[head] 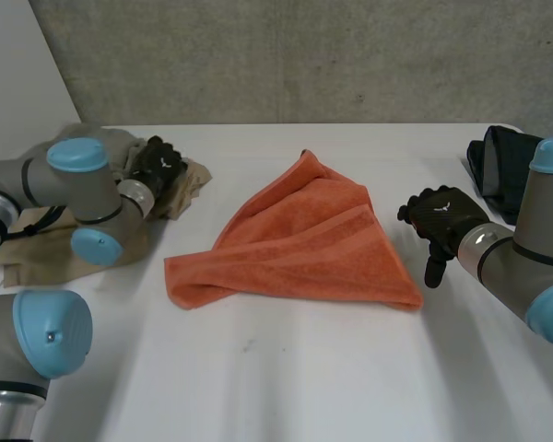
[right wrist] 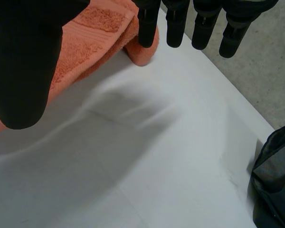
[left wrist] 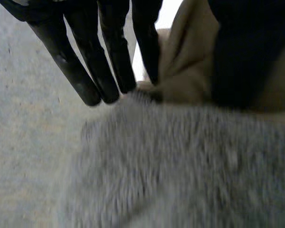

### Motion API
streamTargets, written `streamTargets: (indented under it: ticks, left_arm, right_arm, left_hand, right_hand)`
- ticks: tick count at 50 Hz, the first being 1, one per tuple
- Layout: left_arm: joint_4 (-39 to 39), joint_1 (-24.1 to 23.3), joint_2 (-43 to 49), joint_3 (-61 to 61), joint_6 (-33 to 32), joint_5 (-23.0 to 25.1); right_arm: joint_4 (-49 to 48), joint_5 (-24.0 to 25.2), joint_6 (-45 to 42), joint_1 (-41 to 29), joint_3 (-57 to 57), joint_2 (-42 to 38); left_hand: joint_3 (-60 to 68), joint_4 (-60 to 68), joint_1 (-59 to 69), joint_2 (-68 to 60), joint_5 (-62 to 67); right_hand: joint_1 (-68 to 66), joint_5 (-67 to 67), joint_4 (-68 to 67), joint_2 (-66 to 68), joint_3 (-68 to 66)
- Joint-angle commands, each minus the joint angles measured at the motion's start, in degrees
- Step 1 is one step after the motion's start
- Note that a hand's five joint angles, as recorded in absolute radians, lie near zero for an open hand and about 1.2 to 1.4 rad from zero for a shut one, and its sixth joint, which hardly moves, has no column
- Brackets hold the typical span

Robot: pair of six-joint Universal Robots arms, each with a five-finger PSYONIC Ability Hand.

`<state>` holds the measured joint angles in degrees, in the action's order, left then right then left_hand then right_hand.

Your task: Fold the laundry.

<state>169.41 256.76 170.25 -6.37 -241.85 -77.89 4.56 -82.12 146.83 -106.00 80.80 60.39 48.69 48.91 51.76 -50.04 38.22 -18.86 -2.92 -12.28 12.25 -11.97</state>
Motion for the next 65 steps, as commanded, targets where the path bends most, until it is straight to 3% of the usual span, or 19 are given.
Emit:
streamTargets:
  ticks: [1,3,9,21,24,25,26,28,33,37,43,54,57,62,65]
  left_arm:
    - [6.0,3.1,-1.2,-1.3,-1.5,-10.5]
    - [9.8,4.6,-1.5,-1.9,-3.5,-13.9]
    - [10.2,8.8,-3.8,-5.7,-8.7,-13.7]
    - [11.4,8.3,-13.0,-16.2,-0.3,-14.0]
    - [11.5,8.2,-16.6,-19.4,3.0,-15.1]
    - [11.4,8.0,-19.5,-22.0,6.0,-15.4]
    - [11.2,7.9,-21.1,-23.6,7.6,-15.4]
    - [10.7,7.5,-24.2,-26.6,11.2,-14.6]
    - [7.3,5.9,-32.9,-35.2,21.0,-5.4]
    - [2.9,5.1,-35.0,-39.0,24.0,0.5]
    - [0.6,4.7,-32.2,-38.2,22.4,2.5]
    - [-0.8,4.4,-17.2,-25.5,8.5,-1.9]
    - [-1.0,4.9,-13.0,-20.5,5.2,-4.5]
    - [-0.6,7.2,-7.2,-13.0,-0.1,-8.5]
    - [1.5,8.6,-6.2,-10.2,-0.4,-12.1]
  right_arm:
    - [0.0,0.0,-0.3,-0.3,-0.1,-0.5]
    - [0.0,0.0,-0.2,-0.3,-0.1,-0.5]
    - [0.1,0.2,0.1,-0.3,-0.2,-0.2]
    - [0.4,0.2,0.3,-0.5,0.1,1.3]
    - [0.4,0.2,0.5,-0.4,0.1,1.7]
    - [0.4,0.3,0.7,-0.3,0.2,1.9]
    - [0.4,0.3,0.8,-0.3,0.2,2.0]
    - [0.4,0.5,1.0,-0.3,0.2,2.1]
    - [0.4,0.8,1.2,-0.4,0.3,2.0]
    - [0.4,0.8,0.9,-0.5,0.4,1.7]
    - [0.4,0.8,0.8,-0.7,0.3,1.1]
    - [0.4,0.8,0.8,-0.3,0.4,0.9]
    - [0.4,0.8,0.8,-0.3,0.4,0.9]
    - [0.4,0.8,0.7,0.0,0.5,0.8]
    - [0.4,0.8,0.7,-0.1,0.5,0.8]
  left_hand:
    - [31.3,31.1,28.2,-30.0,31.8]
    - [31.3,31.1,28.2,-30.0,31.8]
    - [31.3,31.1,28.2,-30.0,31.8]
    - [29.5,29.3,26.4,-28.1,30.0]
    - [-12.2,-12.5,-15.3,13.6,-11.8]
    - [-36.1,-36.3,-39.1,37.4,-35.6]
    - [-38.7,-38.9,-41.8,40.0,-38.2]
    - [-38.7,-38.9,-41.8,40.0,-38.2]
    - [-38.7,-38.9,-41.8,40.0,-38.2]
    - [-38.7,-38.9,-41.8,40.0,-38.2]
    - [-38.7,-38.9,-41.8,40.0,-38.2]
    - [-38.7,-38.9,-41.8,40.0,-38.2]
    - [-18.9,-19.1,-21.9,20.2,-18.4]
    - [31.2,31.0,28.1,-29.9,31.7]
    - [31.3,31.1,28.2,-30.0,31.8]
  right_hand:
    - [8.9,2.9,2.3,-2.3,2.0]
    - [8.9,2.9,2.3,-2.3,2.0]
    - [8.9,2.9,2.3,-2.3,2.0]
    - [8.9,2.9,2.3,-2.3,2.0]
    - [8.9,2.9,2.3,-2.3,2.0]
    - [8.9,2.9,2.3,-2.3,2.0]
    - [8.9,2.9,2.3,-2.3,2.0]
    - [8.9,2.9,2.3,-2.3,2.0]
    - [8.9,2.9,2.3,-2.3,2.0]
    - [8.9,2.9,2.3,-2.3,2.0]
    - [8.9,2.9,2.3,-2.3,2.0]
    - [8.9,2.9,2.3,-2.3,2.0]
    - [8.9,2.9,2.3,-2.3,2.0]
    - [8.9,2.9,2.3,-2.3,2.0]
    - [8.9,2.9,2.3,-2.3,2.0]
